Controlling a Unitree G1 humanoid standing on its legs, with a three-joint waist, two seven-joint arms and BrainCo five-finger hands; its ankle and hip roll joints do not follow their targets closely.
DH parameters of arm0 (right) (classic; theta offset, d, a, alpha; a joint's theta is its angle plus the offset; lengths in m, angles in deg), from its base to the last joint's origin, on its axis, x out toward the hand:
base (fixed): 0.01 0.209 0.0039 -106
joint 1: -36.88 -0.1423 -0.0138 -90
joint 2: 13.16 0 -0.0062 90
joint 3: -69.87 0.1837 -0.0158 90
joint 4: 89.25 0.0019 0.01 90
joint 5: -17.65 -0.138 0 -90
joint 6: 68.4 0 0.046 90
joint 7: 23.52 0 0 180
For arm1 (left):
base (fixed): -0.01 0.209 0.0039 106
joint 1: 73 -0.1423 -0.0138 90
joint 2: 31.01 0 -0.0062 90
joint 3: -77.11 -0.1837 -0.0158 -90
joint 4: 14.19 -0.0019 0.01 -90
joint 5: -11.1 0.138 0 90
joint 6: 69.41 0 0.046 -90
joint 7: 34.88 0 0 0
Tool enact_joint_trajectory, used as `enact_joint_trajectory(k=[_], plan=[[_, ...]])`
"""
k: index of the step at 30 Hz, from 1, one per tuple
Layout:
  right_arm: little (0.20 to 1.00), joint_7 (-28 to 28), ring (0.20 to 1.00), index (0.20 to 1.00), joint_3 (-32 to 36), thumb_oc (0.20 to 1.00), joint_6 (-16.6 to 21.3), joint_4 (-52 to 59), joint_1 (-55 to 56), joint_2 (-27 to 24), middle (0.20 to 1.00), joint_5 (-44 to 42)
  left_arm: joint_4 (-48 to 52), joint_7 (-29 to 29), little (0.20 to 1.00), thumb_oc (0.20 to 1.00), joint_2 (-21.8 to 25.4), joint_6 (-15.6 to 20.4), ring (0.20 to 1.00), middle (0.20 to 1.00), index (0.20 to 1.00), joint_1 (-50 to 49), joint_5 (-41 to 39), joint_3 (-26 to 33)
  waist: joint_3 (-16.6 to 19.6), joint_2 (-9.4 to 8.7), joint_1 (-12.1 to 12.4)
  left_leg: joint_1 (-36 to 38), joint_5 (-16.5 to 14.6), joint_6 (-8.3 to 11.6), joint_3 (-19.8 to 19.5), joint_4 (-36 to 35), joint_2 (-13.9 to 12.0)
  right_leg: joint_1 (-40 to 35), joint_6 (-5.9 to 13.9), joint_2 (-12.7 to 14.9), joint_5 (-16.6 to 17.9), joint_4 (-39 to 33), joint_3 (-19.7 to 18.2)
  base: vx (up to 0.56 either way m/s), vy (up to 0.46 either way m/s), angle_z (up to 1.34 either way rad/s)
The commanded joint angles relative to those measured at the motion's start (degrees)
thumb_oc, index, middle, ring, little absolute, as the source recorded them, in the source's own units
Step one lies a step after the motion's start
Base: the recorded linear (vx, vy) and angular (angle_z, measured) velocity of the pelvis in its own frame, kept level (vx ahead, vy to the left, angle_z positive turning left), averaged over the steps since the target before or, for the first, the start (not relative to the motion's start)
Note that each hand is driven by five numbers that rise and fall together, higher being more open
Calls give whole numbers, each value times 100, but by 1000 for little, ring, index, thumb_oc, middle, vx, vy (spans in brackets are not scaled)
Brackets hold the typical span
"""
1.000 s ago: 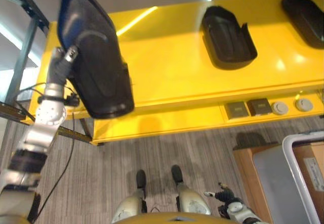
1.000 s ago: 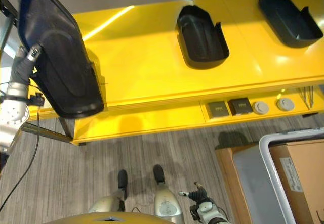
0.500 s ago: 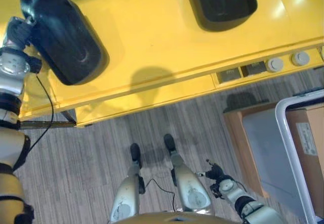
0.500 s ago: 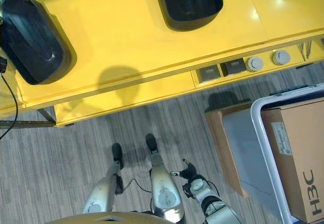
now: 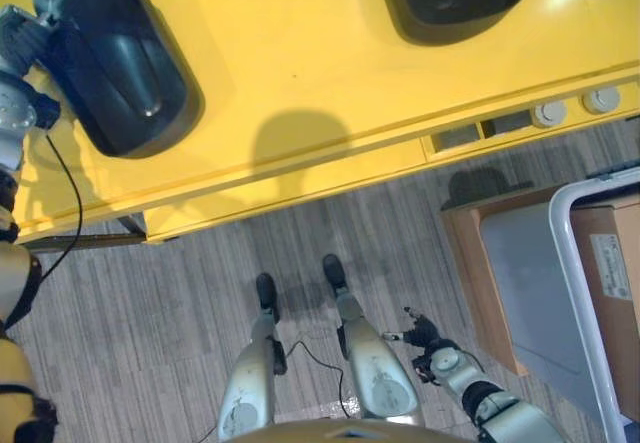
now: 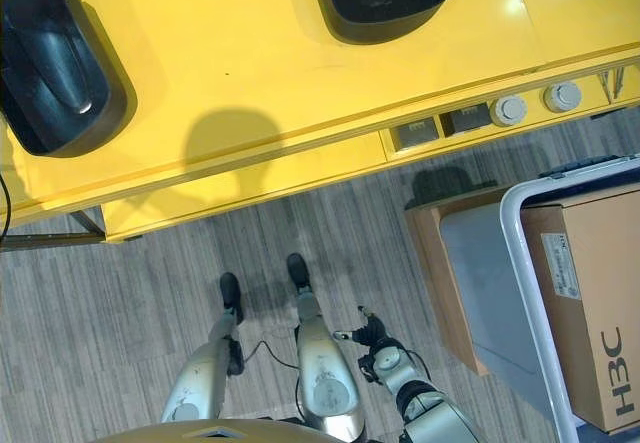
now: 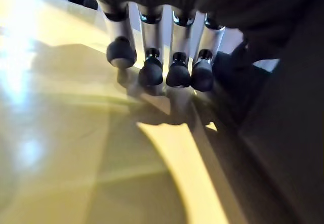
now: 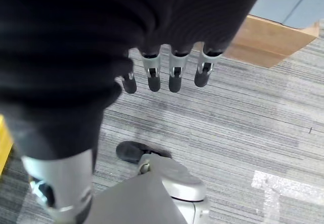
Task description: Move parts from the plastic box to the shelf.
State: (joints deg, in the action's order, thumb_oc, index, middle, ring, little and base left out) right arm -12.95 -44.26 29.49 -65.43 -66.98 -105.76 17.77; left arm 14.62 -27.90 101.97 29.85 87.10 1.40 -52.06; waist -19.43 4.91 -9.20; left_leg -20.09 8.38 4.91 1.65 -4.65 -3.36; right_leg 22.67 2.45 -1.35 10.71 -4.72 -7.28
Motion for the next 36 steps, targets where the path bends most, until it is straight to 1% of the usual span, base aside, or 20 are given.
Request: enact_joint_trajectory(k=[1,3,4,7,10,11,15,16,17,18,23,28,30,31,32,33,34,35,36], plan=[[1000,4,1000,1000,-90,1000,144,-39,122,14,1000,-136,82,118,200,200,274,331,200,200,200,441,503,-292,207,-60,-44,124,-44,128,-144,-35,-135,-190,459,170,-249,-28,-120,15,38,-3],[1000,12,1000,1000,-78,1000,147,-54,137,3,1000,-126,122,125,200,200,293,335,200,200,200,417,578,-309,215,-49,-46,126,-53,124,-133,-35,-125,-183,462,176,-247,-28,-124,6,20,0],[1000,19,1000,1000,-70,1000,166,-65,138,5,1000,-129,81,168,200,200,298,310,200,200,200,484,775,-442,228,-28,-68,119,-63,121,-119,-35,-109,-160,470,187,-233,-28,-129,0,0,0],[1000,13,1000,1000,-44,1000,182,-53,154,17,1000,-167,96,189,200,200,310,334,200,200,200,572,902,-589,242,-28,-88,116,-76,118,-86,-35,-102,-147,483,197,-221,-28,-144,5,24,0],[1000,13,1000,1000,-46,1000,191,-39,199,33,1000,-134,215,226,200,200,303,356,200,200,200,516,940,-569,257,-18,-106,120,-95,112,-50,-35,-90,-138,492,207,-219,-28,-153,3,13,0],[1000,9,1000,1000,-50,1000,200,-34,204,32,1000,-140,178,226,200,200,306,341,200,200,200,597,1044,-668,259,-11,-112,119,-100,112,-41,-35,-84,-135,497,211,-216,-28,-156,0,0,0],[1000,-17,1000,1000,-61,1000,198,-51,229,53,1000,-126,176,233,200,200,291,342,200,200,200,623,1101,-704,262,4,-122,130,-114,101,-13,-35,-72,-134,509,232,-211,-28,-181,-2,24,-7],[1000,-21,1000,1000,-60,1000,190,-90,194,60,1000,-131,62,262,429,429,231,290,429,429,429,691,1125,-710,263,16,-118,138,-123,94,-6,-35,-59,-137,512,242,-210,-28,-179,-2,18,-10],[1000,-21,1000,1000,-59,1000,190,-90,193,61,1000,-131,59,262,862,862,230,290,862,862,862,696,1125,-714,261,15,-117,140,-123,94,-6,-35,-59,-138,512,241,-210,-28,-180,0,19,-8],[1000,-18,1000,1000,-46,1000,173,-117,180,62,1000,-148,-4,243,1000,1000,220,263,1000,1000,1000,724,1124,-723,266,25,-113,157,-127,92,-1,-35,-56,-145,517,246,-215,-28,-178,0,0,0],[1000,-8,1000,1000,-5,1000,130,-153,169,36,1000,-186,-133,276,1000,1000,178,199,1000,1000,1000,837,1198,-759,279,53,-89,284,-155,80,10,-35,-49,-267,523,259,-247,-28,-168,0,0,0],[1000,-6,1000,1000,83,1000,51,-239,228,12,1000,-232,-131,591,1000,1000,-45,50,1000,1000,1000,848,1245,-536,420,33,-54,661,-278,36,-12,-35,-31,-644,530,301,-352,-28,-92,36,23,2],[1000,-18,1000,1000,121,1000,4,-298,259,43,1000,-253,-30,719,1000,1000,-161,27,1000,1000,1000,923,1303,-515,508,-10,-30,850,-348,14,-8,-35,-30,-810,539,318,-381,-28,-56,68,28,3],[1000,-55,1000,1000,110,1000,-17,-335,302,62,1000,-202,-30,781,1000,1000,-225,13,1000,1000,1000,898,1237,-384,600,-42,-11,960,-394,4,9,-35,-37,-911,547,327,-412,-28,-46,57,32,4],[1000,-55,1000,1000,108,1000,-17,-334,305,58,1000,-201,-25,782,1000,1000,-226,11,1000,1000,1000,888,1239,-375,588,-40,-9,978,-398,3,12,-35,-38,-926,548,326,-415,-28,-50,121,44,2],[1000,-93,1000,1000,58,1000,-13,-280,354,65,1000,-97,2,941,1000,1000,-360,-29,1000,1000,1000,880,1288,-280,778,-127,27,1208,-473,-7,55,-35,-66,-1123,557,335,-461,-28,-41,123,58,-1],[1000,-105,1000,1000,29,1000,-17,-238,376,58,1000,-37,307,1169,1000,1000,-468,-12,1000,1000,1000,846,1358,-209,930,-213,40,1405,-544,-11,88,-35,-91,-1297,562,353,-528,-28,-6,123,58,-3],[1000,-105,1000,1000,26,1000,-18,-236,380,54,1000,-37,317,1171,1000,1000,-466,-17,1000,1000,1000,830,1361,-196,920,-210,38,1421,-547,-11,90,-35,-91,-1312,562,353,-531,-28,-7,86,44,-3],[1000,-81,1000,1000,78,1000,-22,-230,420,67,1000,-32,771,1360,1000,1000,-475,79,1000,1000,1000,516,1234,116,1007,-269,62,1576,-602,-17,99,-35,-92,-1473,567,363,-567,-28,5,70,18,-2]])
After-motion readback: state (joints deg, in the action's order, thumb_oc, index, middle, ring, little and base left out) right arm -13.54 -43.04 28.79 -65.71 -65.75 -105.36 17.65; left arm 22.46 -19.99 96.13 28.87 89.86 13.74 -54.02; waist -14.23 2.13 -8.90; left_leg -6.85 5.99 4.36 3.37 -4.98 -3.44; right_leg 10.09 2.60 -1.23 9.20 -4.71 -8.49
